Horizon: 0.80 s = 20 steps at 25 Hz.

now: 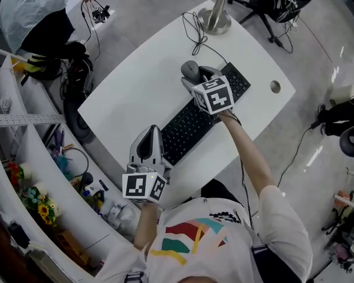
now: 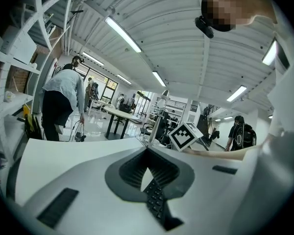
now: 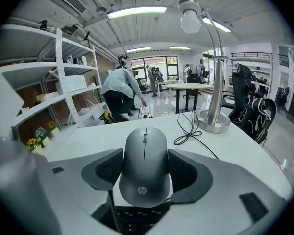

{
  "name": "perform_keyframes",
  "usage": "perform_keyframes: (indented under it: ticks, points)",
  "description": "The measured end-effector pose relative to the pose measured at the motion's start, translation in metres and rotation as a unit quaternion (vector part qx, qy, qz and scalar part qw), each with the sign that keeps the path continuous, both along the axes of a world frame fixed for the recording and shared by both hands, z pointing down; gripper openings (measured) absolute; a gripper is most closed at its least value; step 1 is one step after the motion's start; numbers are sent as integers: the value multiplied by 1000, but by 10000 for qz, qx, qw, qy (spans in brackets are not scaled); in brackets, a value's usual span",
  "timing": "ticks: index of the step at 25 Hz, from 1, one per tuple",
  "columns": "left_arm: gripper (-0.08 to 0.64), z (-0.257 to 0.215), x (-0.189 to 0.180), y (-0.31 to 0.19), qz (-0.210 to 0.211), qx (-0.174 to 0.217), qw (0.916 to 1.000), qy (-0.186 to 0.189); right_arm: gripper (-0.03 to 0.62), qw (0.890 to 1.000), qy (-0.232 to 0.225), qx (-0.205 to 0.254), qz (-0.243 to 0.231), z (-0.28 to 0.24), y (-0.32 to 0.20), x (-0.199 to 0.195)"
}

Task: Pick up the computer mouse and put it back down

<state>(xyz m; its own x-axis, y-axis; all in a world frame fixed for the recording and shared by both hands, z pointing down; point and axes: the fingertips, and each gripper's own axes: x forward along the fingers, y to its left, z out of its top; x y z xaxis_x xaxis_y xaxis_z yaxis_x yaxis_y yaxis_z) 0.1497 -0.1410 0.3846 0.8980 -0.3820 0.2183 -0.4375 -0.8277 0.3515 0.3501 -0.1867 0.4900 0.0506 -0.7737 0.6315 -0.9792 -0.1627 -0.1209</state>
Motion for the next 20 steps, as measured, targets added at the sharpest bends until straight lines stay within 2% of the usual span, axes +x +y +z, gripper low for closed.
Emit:
perform_keyframes:
  ticks: [8, 12, 15, 20]
  points:
    - [44, 21, 3, -17, -32, -213, 9997, -151, 293, 9975, -129, -688, 97, 52, -15, 17]
    - [44, 27, 1, -22, -86, -205, 9996, -199, 293, 9947, 158, -1003, 152, 64, -14, 20]
    - [44, 33, -1, -26, -148, -259, 9993, -245, 293, 9902, 454, -1322, 0, 71, -15, 19]
    - [44, 40, -5, -35, -201, -301, 9990, -268, 293, 9877, 796, -1340, -95, 74, -18, 14]
